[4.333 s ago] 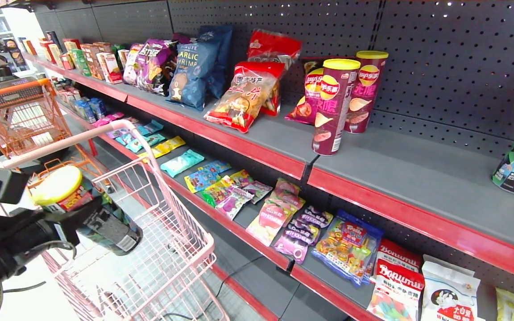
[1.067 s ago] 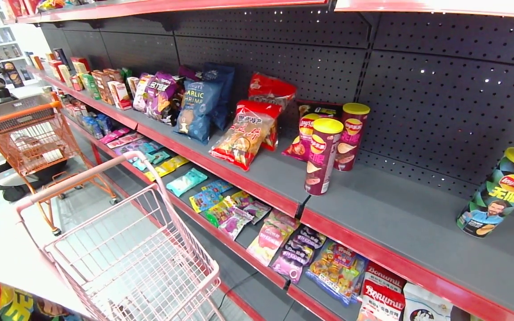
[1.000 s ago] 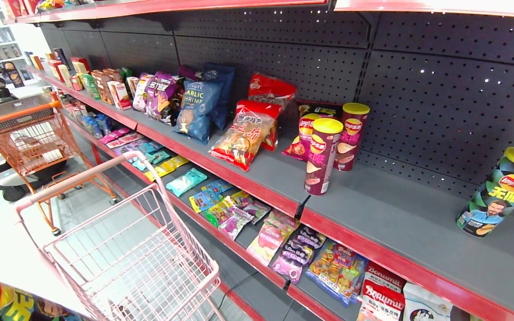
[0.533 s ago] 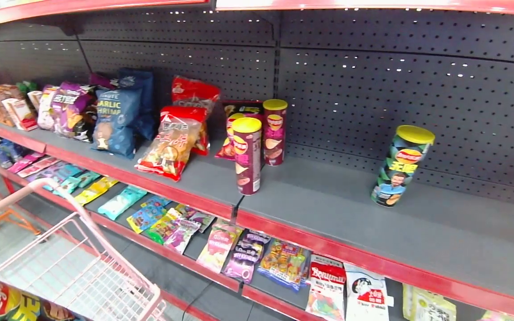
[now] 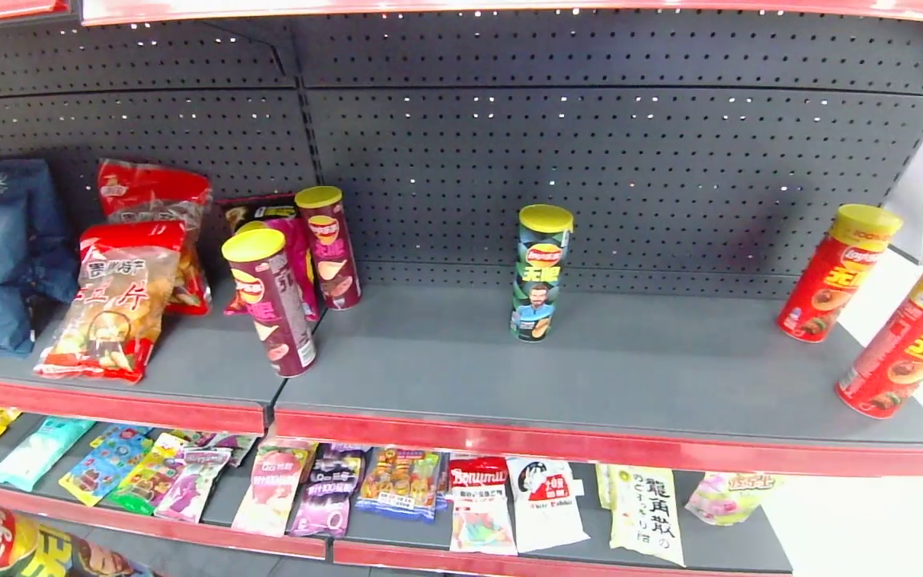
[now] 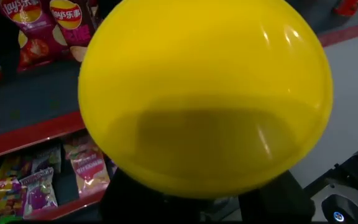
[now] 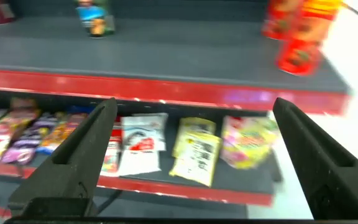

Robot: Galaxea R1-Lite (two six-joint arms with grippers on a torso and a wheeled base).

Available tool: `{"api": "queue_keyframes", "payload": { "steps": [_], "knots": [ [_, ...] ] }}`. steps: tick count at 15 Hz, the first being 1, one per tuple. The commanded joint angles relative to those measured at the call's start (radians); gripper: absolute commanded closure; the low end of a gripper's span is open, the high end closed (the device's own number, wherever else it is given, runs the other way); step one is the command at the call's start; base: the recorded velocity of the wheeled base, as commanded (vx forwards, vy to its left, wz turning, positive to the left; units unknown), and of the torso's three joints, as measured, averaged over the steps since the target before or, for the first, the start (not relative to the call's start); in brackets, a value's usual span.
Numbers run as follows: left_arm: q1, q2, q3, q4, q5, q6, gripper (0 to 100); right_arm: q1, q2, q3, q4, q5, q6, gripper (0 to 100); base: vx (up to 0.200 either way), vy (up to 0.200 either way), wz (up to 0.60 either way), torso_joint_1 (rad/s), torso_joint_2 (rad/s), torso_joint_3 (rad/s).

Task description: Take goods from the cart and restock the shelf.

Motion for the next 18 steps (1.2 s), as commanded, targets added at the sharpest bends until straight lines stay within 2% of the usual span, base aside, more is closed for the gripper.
{"api": "queue_keyframes", "payload": {
  "steps": [1,7,8,9,10,11,12,13,14,15,16,18],
  "knots": [
    [0.001,-0.005,0.001,0.001,0.0,0.001,100,0.001,0.001,0.0,0.0,0.001,0.0,0,0.0,0.0,0.0,0.0,0.0,0.0],
    [0.0,-0.086,0.023,0.076,0.0,0.004,100,0.007,0.021,-0.003,0.002,0.031,-0.023,0,0.0,0.0,0.0,0.0,0.0,0.0],
    [0.0,-0.134,0.047,0.08,0.002,0.004,100,0.012,0.122,-0.144,0.01,0.133,-0.037,0,0.0,0.0,0.0,0.0,0.0,0.0],
    [0.0,-0.152,0.063,0.08,0.005,0.004,100,0.006,0.312,-0.306,0.011,0.151,-0.009,0,0.0,0.0,0.0,0.0,0.0,0.0],
    [0.0,-0.163,0.072,0.08,0.005,0.004,100,0.019,0.413,-0.38,0.013,0.171,-0.026,0,0.0,0.0,0.0,0.0,0.0,0.0],
    [0.0,-0.149,0.072,0.078,0.005,0.004,100,0.044,0.495,-0.372,0.013,0.205,-0.13,0,0.0,0.0,0.0,0.0,0.0,0.0],
    [0.001,-0.132,0.069,0.078,0.006,0.004,100,0.052,0.581,-0.377,-0.001,0.205,-0.17,0,0.0,0.0,0.0,0.0,0.0,0.0],
    [0.003,-0.117,0.064,0.075,0.009,0.01,100,0.059,0.791,-0.449,-0.069,0.214,-0.141,0,0.0,0.0,0.0,0.0,0.0,0.0],
    [0.001,-0.105,0.07,0.075,0.008,0.031,100,0.098,0.937,-0.492,-0.148,0.225,-0.107,0,0.0,0.0,0.0,0.0,0.0,0.0],
    [0.001,-0.102,0.074,0.076,0.009,0.041,100,0.191,1.067,-0.504,-0.237,0.225,-0.101,0,0.0,0.0,0.0,0.0,0.0,0.0],
    [0.003,-0.089,0.072,0.075,0.013,0.041,100,0.246,1.171,-0.509,-0.313,0.22,-0.095,0,0.0,0.0,0.0,0.0,0.0,0.0],
    [0.003,-0.088,0.069,0.075,0.016,0.044,100,0.268,1.404,-0.558,-0.449,0.211,-0.107,0,0.0,0.0,0.0,0.0,0.0,0.0]
  ]
}}
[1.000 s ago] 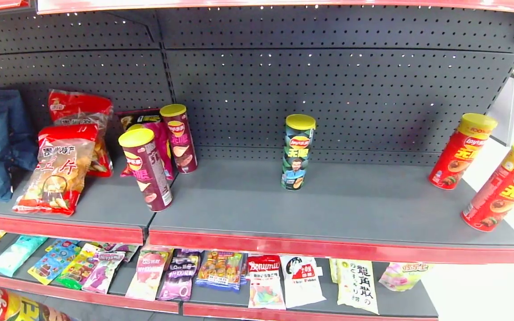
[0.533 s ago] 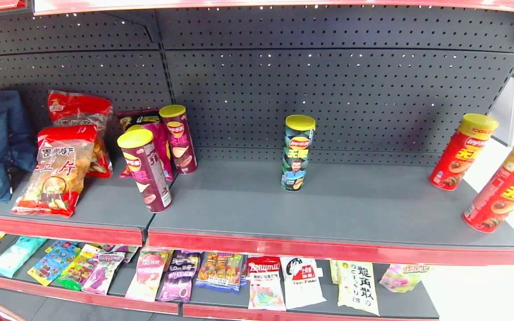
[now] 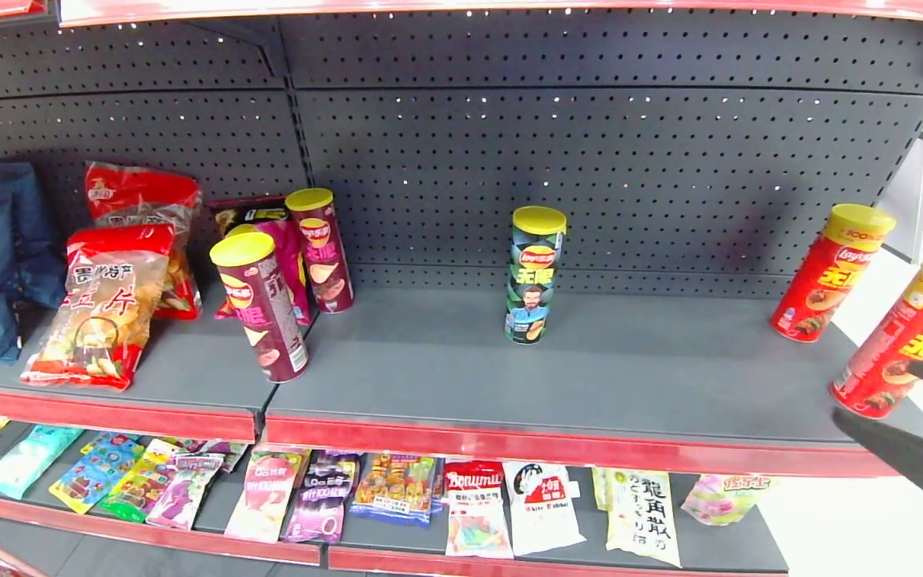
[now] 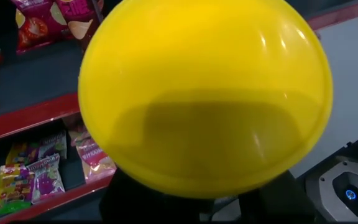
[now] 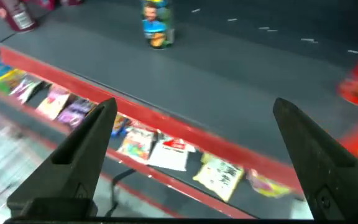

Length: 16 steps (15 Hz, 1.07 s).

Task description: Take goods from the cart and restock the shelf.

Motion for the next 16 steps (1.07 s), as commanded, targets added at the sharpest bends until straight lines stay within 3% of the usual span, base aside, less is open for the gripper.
{"api": "queue_keyframes", "payload": {
  "steps": [1,3,9,16],
  "knots": [
    [0.0,0.011,-0.008,-0.001,0.002,-0.002,100,0.138,0.569,-0.148,-0.28,-0.037,-0.006,0,0.0,0.0,0.0,0.0,0.0,0.0],
    [0.0,0.018,-0.009,-0.001,0.002,-0.004,100,0.152,0.713,-0.24,-0.398,-0.086,0.015,0,0.0,0.0,0.0,0.0,0.0,0.0],
    [0.0,0.033,-0.009,-0.001,0.002,-0.004,100,0.235,0.957,-0.503,-0.407,-0.092,0.083,0,0.0,0.0,0.0,0.0,0.0,0.0],
    [0.0,0.033,-0.015,0.001,0.008,-0.002,100,0.27,1.057,-0.641,-0.407,-0.115,0.09,0,0.0,0.0,0.0,0.0,0.0,0.0]
  ]
}}
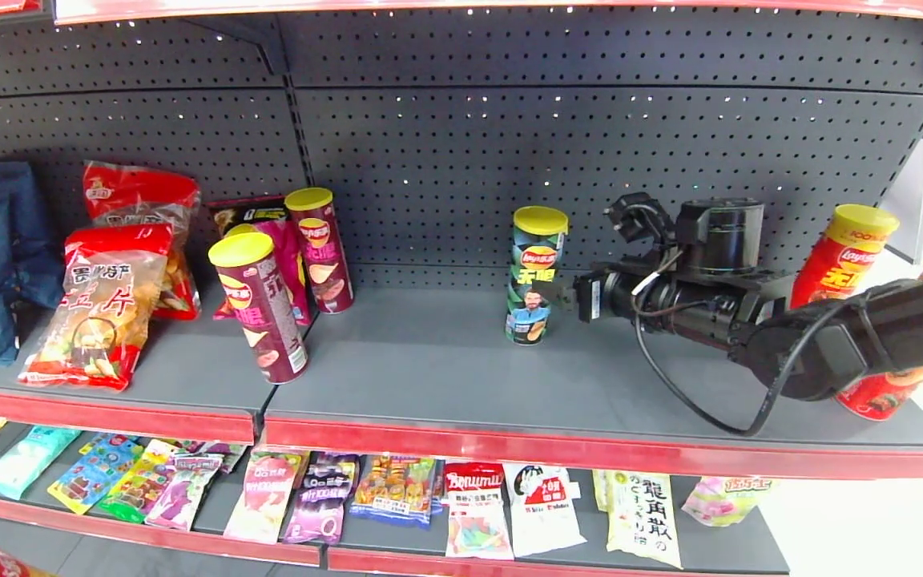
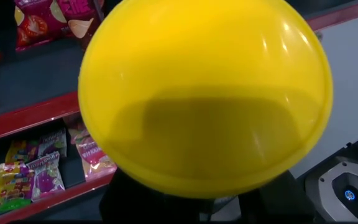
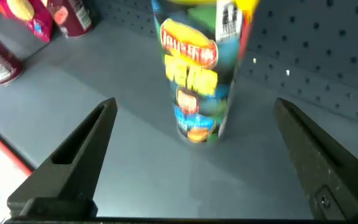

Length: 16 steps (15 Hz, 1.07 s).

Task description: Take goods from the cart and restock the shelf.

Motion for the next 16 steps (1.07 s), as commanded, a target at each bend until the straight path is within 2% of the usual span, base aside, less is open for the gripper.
{"api": "queue_keyframes", "payload": {
  "steps": [1,9,16],
  "knots": [
    [0.0,0.001,0.0,0.001,0.0,0.0,100,0.006,0.043,-0.046,0.0,-0.005,0.0,0,0.0,0.0,0.0,0.0,0.0,0.0],
    [0.0,-0.001,0.0,0.001,0.005,0.003,100,0.004,0.134,-0.167,0.001,-0.046,0.0,0,0.0,0.0,0.0,0.0,0.0,0.0],
    [0.0,-0.001,-0.002,0.001,0.005,0.003,100,0.006,0.171,-0.203,0.001,-0.092,0.006,0,0.0,0.0,0.0,0.0,0.0,0.0]
  ]
}}
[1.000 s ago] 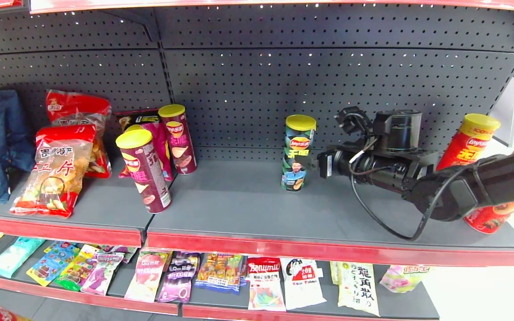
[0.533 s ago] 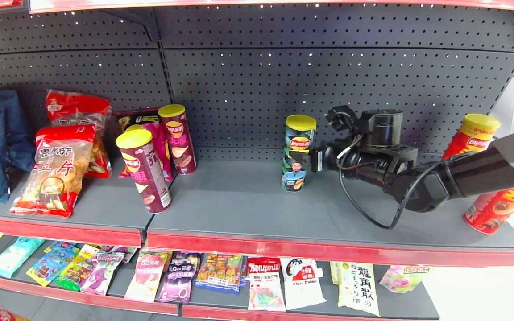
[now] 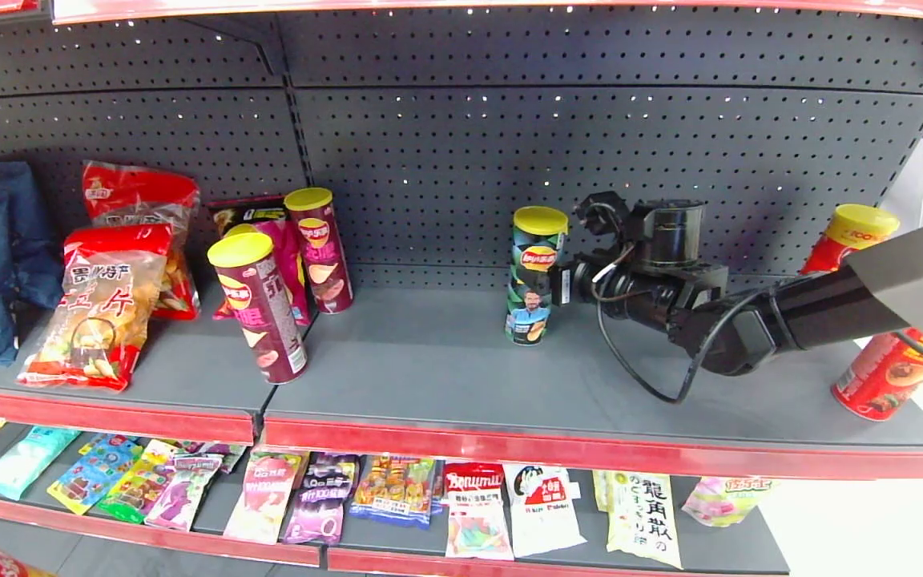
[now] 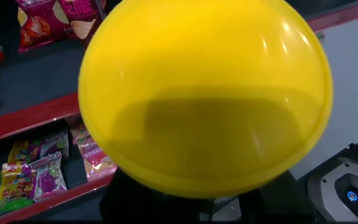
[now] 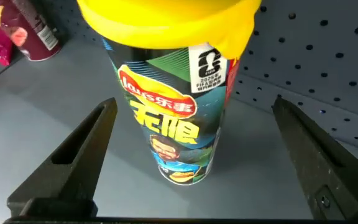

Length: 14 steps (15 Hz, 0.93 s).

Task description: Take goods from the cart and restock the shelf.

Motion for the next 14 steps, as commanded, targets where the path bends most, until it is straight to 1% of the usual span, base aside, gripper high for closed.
{"api": "queue_keyframes", "payload": {
  "steps": [1,5,14],
  "knots": [
    [0.0,0.001,0.001,-0.001,0.0,0.0,100,0.001,0.022,-0.029,-0.001,-0.014,0.0,0,0.0,0.0,0.0,0.0,0.0,0.0],
    [0.0,0.001,0.002,0.001,0.0,0.0,100,0.019,0.042,-0.06,-0.001,-0.03,0.035,0,0.0,0.0,0.0,0.0,0.0,0.0],
    [0.0,0.001,0.01,0.001,0.0,0.0,100,0.028,0.071,-0.094,-0.001,-0.044,0.038,0,0.0,0.0,0.0,0.0,0.0,0.0]
  ]
}}
